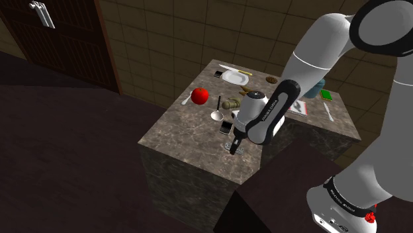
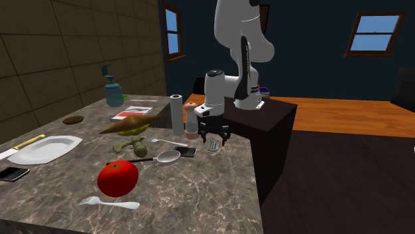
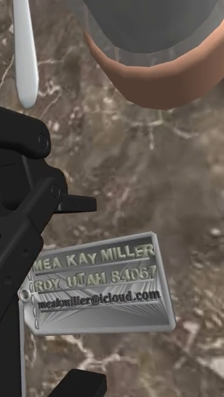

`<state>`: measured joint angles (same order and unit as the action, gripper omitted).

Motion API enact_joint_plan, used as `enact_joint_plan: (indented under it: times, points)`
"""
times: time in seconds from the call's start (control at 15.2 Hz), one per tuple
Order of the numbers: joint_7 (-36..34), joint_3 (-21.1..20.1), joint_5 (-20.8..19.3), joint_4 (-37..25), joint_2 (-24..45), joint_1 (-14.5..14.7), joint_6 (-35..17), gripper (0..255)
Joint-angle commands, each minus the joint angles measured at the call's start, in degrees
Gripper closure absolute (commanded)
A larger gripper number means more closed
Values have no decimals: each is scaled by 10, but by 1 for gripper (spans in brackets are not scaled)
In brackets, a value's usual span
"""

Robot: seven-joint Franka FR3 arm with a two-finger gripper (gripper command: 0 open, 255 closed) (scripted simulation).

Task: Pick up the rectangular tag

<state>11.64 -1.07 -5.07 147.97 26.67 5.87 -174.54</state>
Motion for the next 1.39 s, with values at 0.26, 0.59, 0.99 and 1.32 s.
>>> enact_joint_plan:
  times: [0.26, 0.59, 0.99, 1.32]
  points:
    - [0, 2, -1, -4, 11, 1, -8, 255]
    - [0, 2, -1, -4, 13, 1, -10, 255]
    - [2, -7, 3, 12, -41, -6, 29, 255]
    - [8, -18, 10, 26, -92, -15, 67, 255]
